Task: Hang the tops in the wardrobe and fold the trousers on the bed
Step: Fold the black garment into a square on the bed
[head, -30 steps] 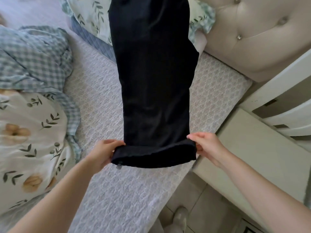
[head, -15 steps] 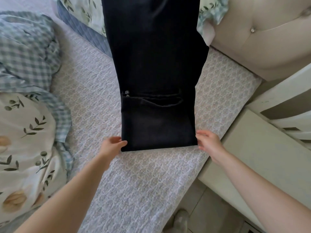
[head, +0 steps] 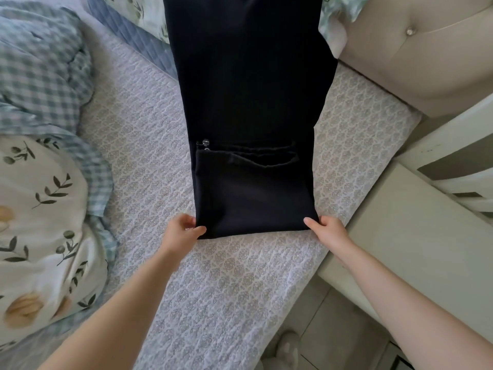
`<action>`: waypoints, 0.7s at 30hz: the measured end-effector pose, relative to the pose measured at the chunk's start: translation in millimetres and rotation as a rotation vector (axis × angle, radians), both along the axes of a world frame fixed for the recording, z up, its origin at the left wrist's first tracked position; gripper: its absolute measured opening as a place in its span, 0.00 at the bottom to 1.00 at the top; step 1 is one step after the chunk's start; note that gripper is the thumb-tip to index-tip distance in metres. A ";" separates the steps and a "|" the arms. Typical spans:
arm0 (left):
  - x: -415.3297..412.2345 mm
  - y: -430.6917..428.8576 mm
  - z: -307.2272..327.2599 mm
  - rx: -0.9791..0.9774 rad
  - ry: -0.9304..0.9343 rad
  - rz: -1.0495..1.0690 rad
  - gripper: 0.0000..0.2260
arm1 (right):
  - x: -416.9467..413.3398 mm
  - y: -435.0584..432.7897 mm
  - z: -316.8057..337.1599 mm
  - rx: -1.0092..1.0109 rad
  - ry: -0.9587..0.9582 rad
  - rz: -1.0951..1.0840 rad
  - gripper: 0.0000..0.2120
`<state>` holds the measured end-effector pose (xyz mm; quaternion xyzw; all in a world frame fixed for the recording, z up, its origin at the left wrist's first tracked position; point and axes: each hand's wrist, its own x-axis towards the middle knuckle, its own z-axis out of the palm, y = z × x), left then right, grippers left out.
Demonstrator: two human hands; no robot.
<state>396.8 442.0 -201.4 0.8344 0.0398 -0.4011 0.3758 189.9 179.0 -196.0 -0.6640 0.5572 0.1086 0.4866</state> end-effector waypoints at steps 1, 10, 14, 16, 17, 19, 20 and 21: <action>-2.8 2.9 1.2 -0.013 0.016 0.017 0.05 | -5.3 2.4 -0.3 0.017 -0.028 -0.025 0.18; -51.9 47.8 12.4 -0.128 0.084 0.127 0.05 | -55.3 38.3 6.0 0.136 -0.183 -0.206 0.08; -74.1 62.3 29.9 -0.105 0.048 0.102 0.05 | -79.0 54.5 18.4 0.169 -0.198 -0.225 0.06; -88.1 71.4 41.5 -0.077 0.033 0.088 0.05 | -94.1 63.4 29.7 0.194 -0.187 -0.220 0.06; -95.9 76.4 47.9 -0.064 0.032 0.086 0.04 | -102.2 67.9 36.5 0.204 -0.178 -0.215 0.06; -113.2 87.7 62.0 -0.039 0.046 0.093 0.05 | -119.1 77.7 53.2 0.226 -0.167 -0.211 0.07; -122.5 93.8 69.4 -0.028 0.063 0.099 0.05 | -127.8 82.5 61.8 0.239 -0.167 -0.213 0.07; -132.0 100.1 77.0 -0.018 0.083 0.103 0.05 | -136.6 86.9 69.9 0.254 -0.170 -0.217 0.08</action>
